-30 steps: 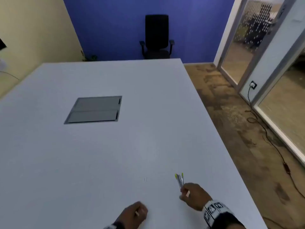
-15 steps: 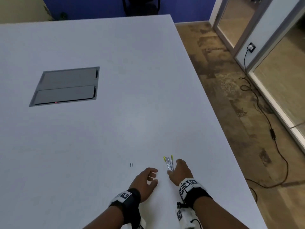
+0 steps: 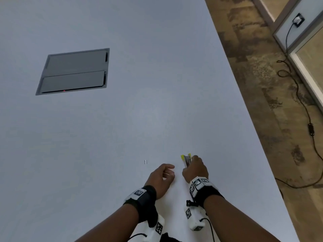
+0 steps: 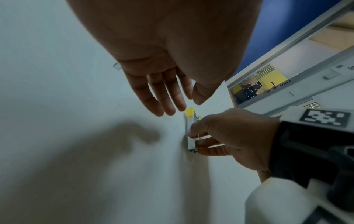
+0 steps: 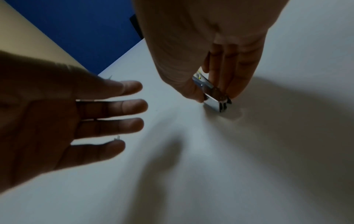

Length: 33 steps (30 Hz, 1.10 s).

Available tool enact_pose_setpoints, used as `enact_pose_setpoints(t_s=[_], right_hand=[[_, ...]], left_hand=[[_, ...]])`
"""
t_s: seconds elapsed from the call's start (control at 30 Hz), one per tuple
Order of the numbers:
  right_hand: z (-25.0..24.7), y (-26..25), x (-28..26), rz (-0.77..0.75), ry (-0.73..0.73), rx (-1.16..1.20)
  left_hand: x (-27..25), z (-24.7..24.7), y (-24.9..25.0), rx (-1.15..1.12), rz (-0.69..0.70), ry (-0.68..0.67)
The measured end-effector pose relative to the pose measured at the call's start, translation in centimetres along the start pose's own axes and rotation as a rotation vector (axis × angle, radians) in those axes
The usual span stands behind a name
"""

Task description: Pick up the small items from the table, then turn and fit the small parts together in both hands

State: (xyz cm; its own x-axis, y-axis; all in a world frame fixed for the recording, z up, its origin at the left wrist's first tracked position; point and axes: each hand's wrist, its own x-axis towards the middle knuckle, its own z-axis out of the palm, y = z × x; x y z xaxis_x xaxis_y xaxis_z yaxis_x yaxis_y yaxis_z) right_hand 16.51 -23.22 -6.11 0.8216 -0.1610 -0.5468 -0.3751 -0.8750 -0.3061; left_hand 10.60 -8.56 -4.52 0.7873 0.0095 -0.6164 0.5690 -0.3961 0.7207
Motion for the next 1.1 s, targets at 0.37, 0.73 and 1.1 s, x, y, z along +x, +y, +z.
enact_pose_setpoints(t_s=[0.37,0.73,1.1], right_hand=[[-2.4,-2.2,-1.5,-0.265,-0.107,0.410],[-6.0,-4.0,-3.7,-0.419,-0.274,0.554],[-9.2,-4.8,-6.6,-0.446,-0.265,0.685]], left_hand=[[1.4,-0.7,2.6,-0.163,0.054,0.115],[-1.6,-4.2,5.2,-0.066,0.227,0.162],[-4.9,-4.6,8.0,0.133,0.259,0.190]])
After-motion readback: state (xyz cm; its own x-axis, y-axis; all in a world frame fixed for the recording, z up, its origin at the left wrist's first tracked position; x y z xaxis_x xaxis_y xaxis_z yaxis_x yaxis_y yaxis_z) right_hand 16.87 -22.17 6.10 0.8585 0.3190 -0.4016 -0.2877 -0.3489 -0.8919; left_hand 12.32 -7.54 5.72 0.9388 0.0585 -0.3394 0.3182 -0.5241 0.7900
